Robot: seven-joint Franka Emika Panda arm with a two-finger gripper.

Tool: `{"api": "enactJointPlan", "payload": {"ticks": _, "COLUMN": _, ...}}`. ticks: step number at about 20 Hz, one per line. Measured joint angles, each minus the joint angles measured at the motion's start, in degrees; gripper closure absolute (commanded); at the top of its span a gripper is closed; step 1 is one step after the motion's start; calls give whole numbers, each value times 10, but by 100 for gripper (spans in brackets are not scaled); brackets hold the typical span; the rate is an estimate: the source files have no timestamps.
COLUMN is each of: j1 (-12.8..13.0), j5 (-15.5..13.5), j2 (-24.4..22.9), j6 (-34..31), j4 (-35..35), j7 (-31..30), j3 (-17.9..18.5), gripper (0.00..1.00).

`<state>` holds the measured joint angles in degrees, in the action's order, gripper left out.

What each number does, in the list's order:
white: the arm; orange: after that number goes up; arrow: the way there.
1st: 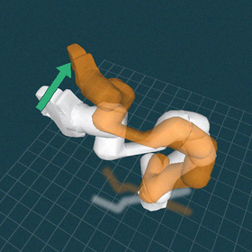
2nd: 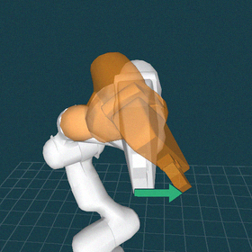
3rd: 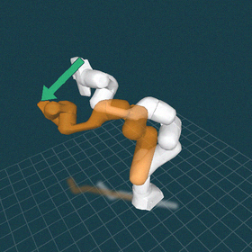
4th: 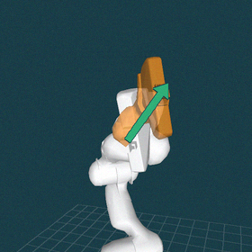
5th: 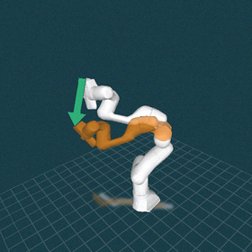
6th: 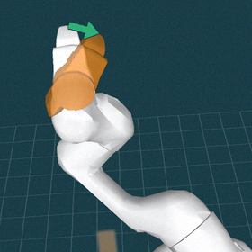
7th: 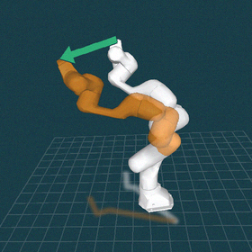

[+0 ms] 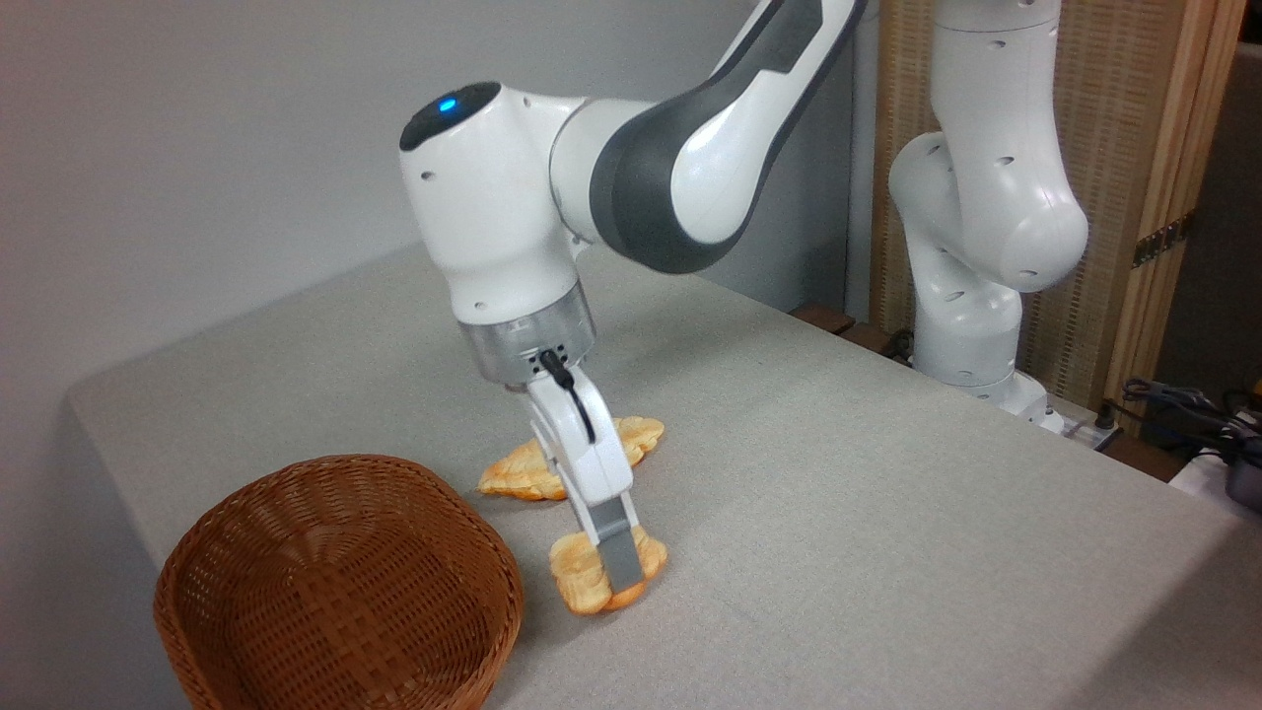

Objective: Put bread into the basket

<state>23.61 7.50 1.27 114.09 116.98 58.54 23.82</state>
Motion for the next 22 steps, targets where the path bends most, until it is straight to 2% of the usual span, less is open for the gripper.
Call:
{"api": "enactJointPlan", "payload": {"ticks": 3, "j1": 0, "j5": 0, "j2": -33, "j6": -59, "j4": -12, "j7": 23, "j3": 0, "gripper": 58}}
{"api": "enactJointPlan", "payload": {"ticks": 4, "j1": 1, "j5": 0, "j2": -46, "j6": -69, "j4": -17, "j7": 25, "j3": -1, "gripper": 52}}
{"api": "enactJointPlan", "payload": {"ticks": 6, "j1": 3, "j5": -8, "j2": -67, "j6": -76, "j4": -27, "j7": 25, "j3": -12, "gripper": 51}}
{"api": "enactJointPlan", "payload": {"ticks": 8, "j1": 5, "j5": -19, "j2": -79, "j6": -76, "j4": -46, "j7": -13, "j3": -45, "gripper": 51}}
{"api": "enactJointPlan", "payload": {"ticks": 10, "j1": 9, "j5": -19, "j2": -80, "j6": -76, "j4": -71, "j7": -83, "j3": -79, "gripper": 51}}
{"api": "enactJointPlan", "payload": {"ticks": 12, "j1": 11, "j5": -19, "j2": -77, "j6": -76, "j4": -90, "j7": -126, "j3": -93, "gripper": 51}}
{"api": "enactJointPlan", "payload": {"ticks": 13, "j1": 12, "j5": -19, "j2": -74, "j6": -73, "j4": -98, "j7": -138, "j3": -94, "gripper": 47}}
{"api": "enactJointPlan", "payload": {"ticks": 15, "j1": 11, "j5": -31, "j2": -64, "j6": -48, "j4": -110, "j7": -150, "j3": -92, "gripper": 32}}
{"api": "enactJointPlan", "payload": {"ticks": 17, "j1": 8, "j5": -51, "j2": -48, "j6": -7, "j4": -112, "j7": -154, "j3": -89, "gripper": 0}}
{"api": "enactJointPlan", "payload": {"ticks": 22, "j1": 5, "j5": -85, "j2": -6, "j6": 65, "j4": -113, "j7": -156, "j3": -87, "gripper": 0}}
